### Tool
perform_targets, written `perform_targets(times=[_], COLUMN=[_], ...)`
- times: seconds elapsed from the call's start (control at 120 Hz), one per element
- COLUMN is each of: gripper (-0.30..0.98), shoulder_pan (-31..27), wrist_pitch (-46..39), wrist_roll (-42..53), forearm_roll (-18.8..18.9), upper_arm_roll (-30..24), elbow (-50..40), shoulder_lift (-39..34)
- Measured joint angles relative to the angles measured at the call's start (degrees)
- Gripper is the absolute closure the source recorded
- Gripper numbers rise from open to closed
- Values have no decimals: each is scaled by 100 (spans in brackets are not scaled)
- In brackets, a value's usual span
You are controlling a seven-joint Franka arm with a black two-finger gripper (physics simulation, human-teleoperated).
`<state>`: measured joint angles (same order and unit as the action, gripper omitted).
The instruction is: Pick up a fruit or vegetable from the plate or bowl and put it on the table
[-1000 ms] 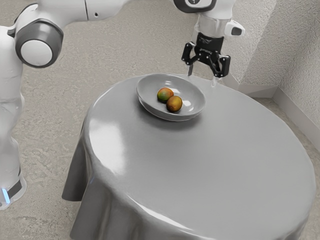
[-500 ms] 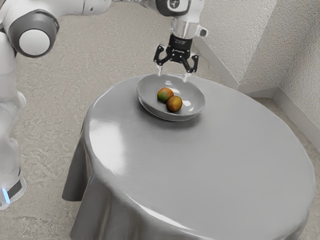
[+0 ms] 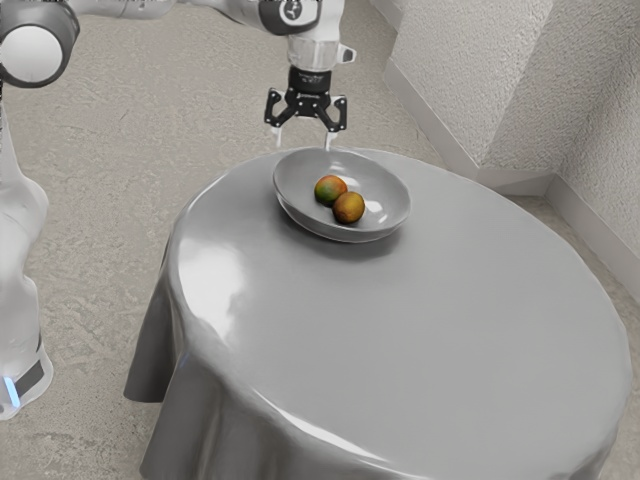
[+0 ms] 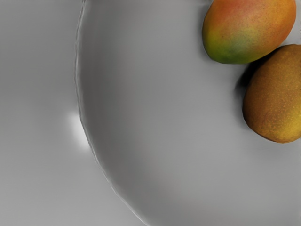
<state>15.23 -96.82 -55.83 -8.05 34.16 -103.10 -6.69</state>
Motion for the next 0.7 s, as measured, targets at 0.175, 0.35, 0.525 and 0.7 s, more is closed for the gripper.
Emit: perform_targets(times=[0.175, 0.35, 0.525, 0.7], gripper=[1, 0, 0, 0], shoulder_pan=[-176, -736, -71, 192], wrist_pitch=[-73, -106, -169, -319], wrist_roll=[271, 1575, 2695, 3484], forearm_roll=[-33, 623, 1401, 1584], upper_arm_roll=[262, 8, -390, -347], elbow=[428, 724, 749, 757], shoulder_lift=[562, 941, 991, 952])
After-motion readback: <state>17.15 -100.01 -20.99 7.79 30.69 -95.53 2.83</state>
